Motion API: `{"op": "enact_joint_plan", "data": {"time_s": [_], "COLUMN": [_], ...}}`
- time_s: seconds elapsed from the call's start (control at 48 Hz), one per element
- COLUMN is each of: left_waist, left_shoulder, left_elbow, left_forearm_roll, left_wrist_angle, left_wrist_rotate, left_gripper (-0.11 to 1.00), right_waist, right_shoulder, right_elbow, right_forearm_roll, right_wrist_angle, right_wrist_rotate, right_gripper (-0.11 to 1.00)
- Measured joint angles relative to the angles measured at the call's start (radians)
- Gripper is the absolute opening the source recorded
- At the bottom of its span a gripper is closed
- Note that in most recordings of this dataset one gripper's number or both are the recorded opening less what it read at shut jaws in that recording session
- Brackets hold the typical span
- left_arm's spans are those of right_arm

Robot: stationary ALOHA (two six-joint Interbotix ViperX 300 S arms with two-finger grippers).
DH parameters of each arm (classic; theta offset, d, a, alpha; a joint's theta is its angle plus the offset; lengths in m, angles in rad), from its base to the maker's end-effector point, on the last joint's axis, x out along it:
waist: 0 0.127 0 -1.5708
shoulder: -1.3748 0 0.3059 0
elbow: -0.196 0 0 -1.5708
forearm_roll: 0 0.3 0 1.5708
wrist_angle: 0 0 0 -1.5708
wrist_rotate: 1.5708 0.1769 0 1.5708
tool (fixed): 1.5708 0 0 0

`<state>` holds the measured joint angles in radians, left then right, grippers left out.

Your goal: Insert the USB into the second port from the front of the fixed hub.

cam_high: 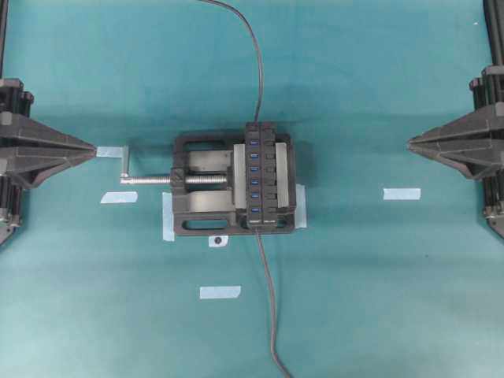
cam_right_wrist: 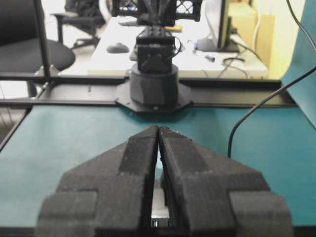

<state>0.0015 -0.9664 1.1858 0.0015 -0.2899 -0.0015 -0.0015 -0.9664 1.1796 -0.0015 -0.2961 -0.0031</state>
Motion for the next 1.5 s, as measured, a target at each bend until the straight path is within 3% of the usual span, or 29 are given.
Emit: {"op": "enact_joint_plan", "data": {"time_s": [0.104, 0.167, 0.354, 0.563, 0.875, 1.23, 1.501], "left_waist": [-0.005, -0.012, -0.015, -0.014, -0.015, -0.014, -0.014], "left_shoulder": [-0.021, -0.043, -0.097, -0.092, 0.014, 0.054, 0.063], "left_elbow": [0.041, 0.043, 0.044, 0.034, 0.006, -0.04, -0.057], "left_forearm_roll": [0.005, 0.006, 0.006, 0.008, 0.006, 0.008, 0.008], "left_wrist_angle": [-0.009, -0.014, 0.044, 0.146, 0.167, 0.367, 0.39], "left_wrist_rotate": [-0.009, -0.005, -0.005, -0.009, -0.009, -0.008, -0.008], "left_gripper": [0.01, 0.0, 0.0, 0.0, 0.0, 0.0, 0.0], "right_waist": [0.0, -0.002, -0.003, -0.008, -0.057, -0.133, -0.204], "right_shoulder": [-0.008, -0.021, -0.091, -0.101, -0.014, 0.204, 0.356], "right_elbow": [0.025, 0.044, 0.092, 0.083, -0.02, -0.14, -0.212], "right_forearm_roll": [0.015, 0.032, 0.043, 0.037, 0.037, -0.031, -0.106], "right_wrist_angle": [0.005, 0.009, 0.043, 0.16, 0.399, 0.551, 0.56], "right_wrist_rotate": [0.017, 0.04, 0.13, 0.135, 0.135, 0.135, 0.127], "right_gripper": [0.04, 0.0, 0.0, 0.0, 0.0, 0.0, 0.0]}}
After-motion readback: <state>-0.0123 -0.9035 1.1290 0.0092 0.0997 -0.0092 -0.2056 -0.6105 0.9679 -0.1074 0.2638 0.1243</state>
